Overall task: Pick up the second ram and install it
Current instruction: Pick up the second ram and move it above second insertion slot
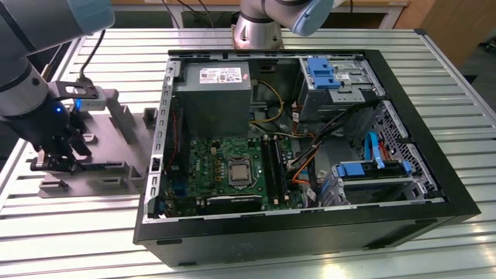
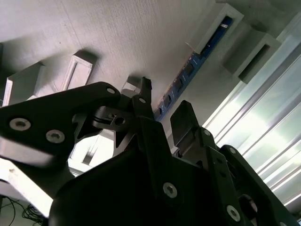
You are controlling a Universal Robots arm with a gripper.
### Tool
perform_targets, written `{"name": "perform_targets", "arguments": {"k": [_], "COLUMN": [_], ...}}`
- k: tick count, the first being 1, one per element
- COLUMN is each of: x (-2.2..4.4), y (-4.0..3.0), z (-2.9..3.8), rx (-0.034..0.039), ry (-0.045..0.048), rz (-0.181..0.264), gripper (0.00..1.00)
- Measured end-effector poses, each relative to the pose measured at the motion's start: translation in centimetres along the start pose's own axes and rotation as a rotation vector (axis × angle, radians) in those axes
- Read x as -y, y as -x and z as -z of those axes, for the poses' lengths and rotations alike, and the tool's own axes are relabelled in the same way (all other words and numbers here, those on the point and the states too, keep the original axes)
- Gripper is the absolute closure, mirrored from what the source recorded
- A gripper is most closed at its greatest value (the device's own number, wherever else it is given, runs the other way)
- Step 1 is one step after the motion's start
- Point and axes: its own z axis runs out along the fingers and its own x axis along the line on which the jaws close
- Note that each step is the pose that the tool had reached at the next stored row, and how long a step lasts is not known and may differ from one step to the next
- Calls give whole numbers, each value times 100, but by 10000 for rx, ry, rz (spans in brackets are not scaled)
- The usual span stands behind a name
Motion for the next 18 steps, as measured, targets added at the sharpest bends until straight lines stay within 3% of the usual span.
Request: {"name": "perform_targets", "arguments": {"k": [2, 3, 12, 13, 14, 18], "x": [0, 1, 2, 2, 2, -30], "y": [-1, -3, -24, -27, -29, -33], "z": [-5, -11, -87, -96, -102, -122], "rx": [-1, 2, 6, 6, 5, 5], "ry": [0, -4, -135, -139, -139, -139], "rz": [0, 0, 1, 2, 2, 2], "gripper": [57, 64, 65, 65, 73, 73]}}
